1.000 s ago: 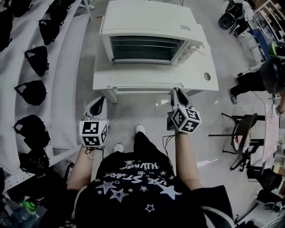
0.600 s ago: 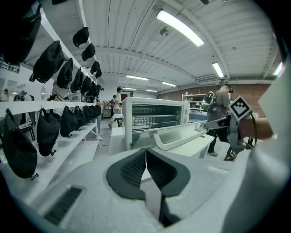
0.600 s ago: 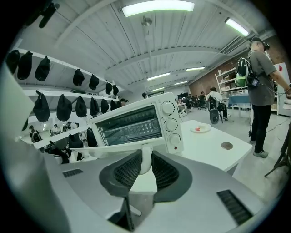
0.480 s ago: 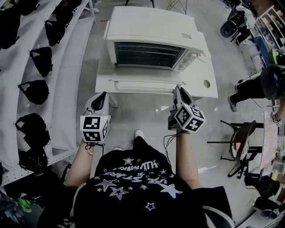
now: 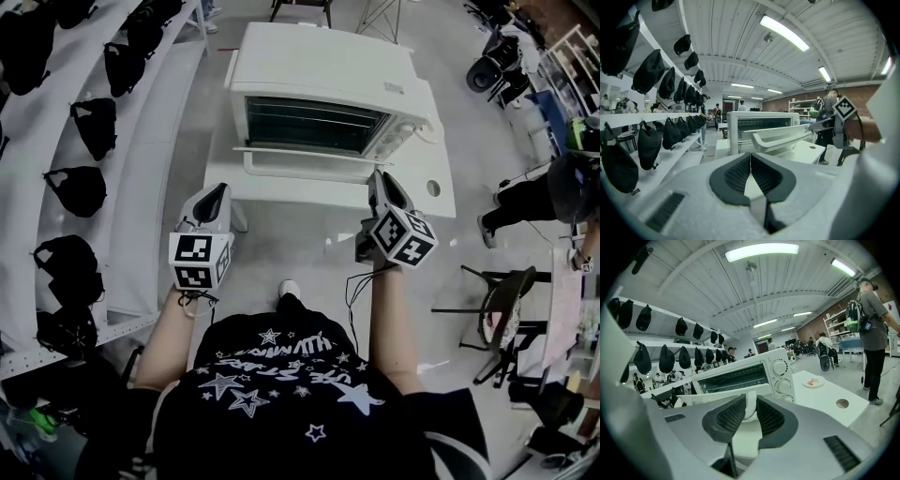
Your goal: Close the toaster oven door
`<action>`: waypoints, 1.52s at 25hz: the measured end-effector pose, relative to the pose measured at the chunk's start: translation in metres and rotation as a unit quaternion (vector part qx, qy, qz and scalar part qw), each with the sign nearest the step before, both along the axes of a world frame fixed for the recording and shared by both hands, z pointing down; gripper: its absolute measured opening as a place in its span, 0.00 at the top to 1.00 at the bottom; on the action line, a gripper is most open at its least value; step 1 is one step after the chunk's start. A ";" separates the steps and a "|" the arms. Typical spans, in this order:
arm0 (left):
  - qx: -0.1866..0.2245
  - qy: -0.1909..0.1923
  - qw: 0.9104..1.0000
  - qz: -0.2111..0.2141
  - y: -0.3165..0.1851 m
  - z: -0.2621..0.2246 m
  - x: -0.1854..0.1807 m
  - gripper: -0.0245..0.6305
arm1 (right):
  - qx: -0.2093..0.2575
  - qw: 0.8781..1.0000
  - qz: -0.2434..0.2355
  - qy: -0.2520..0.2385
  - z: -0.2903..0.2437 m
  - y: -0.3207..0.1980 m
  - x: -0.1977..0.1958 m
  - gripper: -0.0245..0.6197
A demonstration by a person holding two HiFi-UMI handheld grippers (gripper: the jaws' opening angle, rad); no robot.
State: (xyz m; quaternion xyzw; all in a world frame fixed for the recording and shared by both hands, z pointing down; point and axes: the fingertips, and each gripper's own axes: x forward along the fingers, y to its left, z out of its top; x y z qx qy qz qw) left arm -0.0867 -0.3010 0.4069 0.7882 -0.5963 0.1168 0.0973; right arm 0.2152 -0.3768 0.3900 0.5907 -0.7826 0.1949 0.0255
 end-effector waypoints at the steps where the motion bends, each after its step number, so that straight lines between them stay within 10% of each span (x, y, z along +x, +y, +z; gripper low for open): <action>1: 0.001 0.001 1.000 -0.001 -0.001 -0.001 0.000 0.93 | 0.001 1.000 -0.002 -0.001 -0.002 -0.003 0.000 0.84; 38: 0.033 -0.003 0.999 -0.031 -0.050 -0.032 0.003 0.93 | 0.041 0.999 -0.031 -0.013 -0.050 -0.091 -0.008 0.84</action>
